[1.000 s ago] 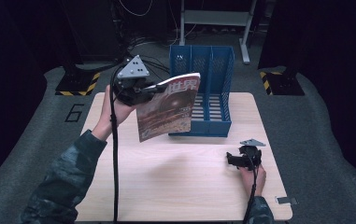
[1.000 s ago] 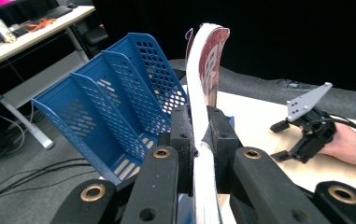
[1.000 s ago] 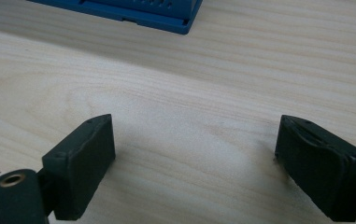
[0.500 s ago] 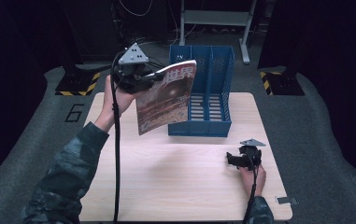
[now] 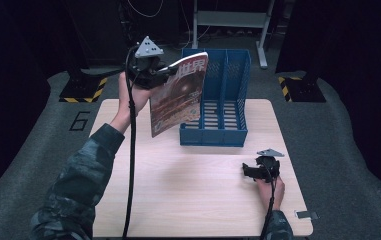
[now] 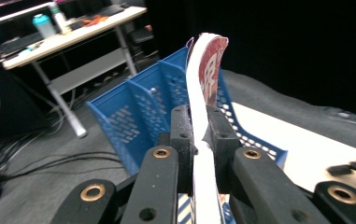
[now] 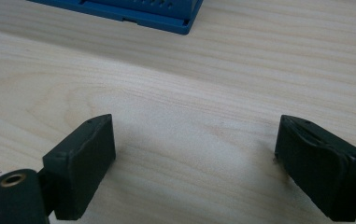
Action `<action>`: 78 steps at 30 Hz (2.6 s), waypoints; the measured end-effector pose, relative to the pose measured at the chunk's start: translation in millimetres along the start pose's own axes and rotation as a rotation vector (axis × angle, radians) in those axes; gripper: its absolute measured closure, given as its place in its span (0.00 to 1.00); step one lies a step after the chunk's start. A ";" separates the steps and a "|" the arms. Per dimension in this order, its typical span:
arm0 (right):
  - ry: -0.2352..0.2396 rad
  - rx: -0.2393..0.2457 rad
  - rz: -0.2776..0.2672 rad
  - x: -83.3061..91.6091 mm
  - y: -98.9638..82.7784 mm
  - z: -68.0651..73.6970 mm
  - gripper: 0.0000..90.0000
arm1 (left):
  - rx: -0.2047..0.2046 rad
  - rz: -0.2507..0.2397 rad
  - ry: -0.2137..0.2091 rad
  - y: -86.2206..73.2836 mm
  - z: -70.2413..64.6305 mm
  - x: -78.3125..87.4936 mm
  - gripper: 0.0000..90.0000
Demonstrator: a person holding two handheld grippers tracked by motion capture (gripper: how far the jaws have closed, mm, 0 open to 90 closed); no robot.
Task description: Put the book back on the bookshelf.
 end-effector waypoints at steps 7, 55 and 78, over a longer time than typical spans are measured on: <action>0.000 -0.011 0.000 -0.2 0.3 0.6 0.13 | 0.055 0.012 0.046 -1.7 12.1 -15.3 0.93; 0.009 -0.006 -0.008 -0.1 0.8 0.2 0.15 | 0.241 0.043 0.295 8.2 29.3 -118.8 0.93; 0.008 -0.009 -0.005 0.0 0.7 0.5 0.15 | 0.310 0.052 0.349 -5.0 26.4 -151.4 0.93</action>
Point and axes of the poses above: each handheld gripper's, and its own axes: x roughly backward along the jaws, y roughly out of its top, z roughly to its left, the point moved 6 cm from there along -x, roughly forward along the jaws, and after that the axes turned 4 degrees about -x, right-handed, at the moved point
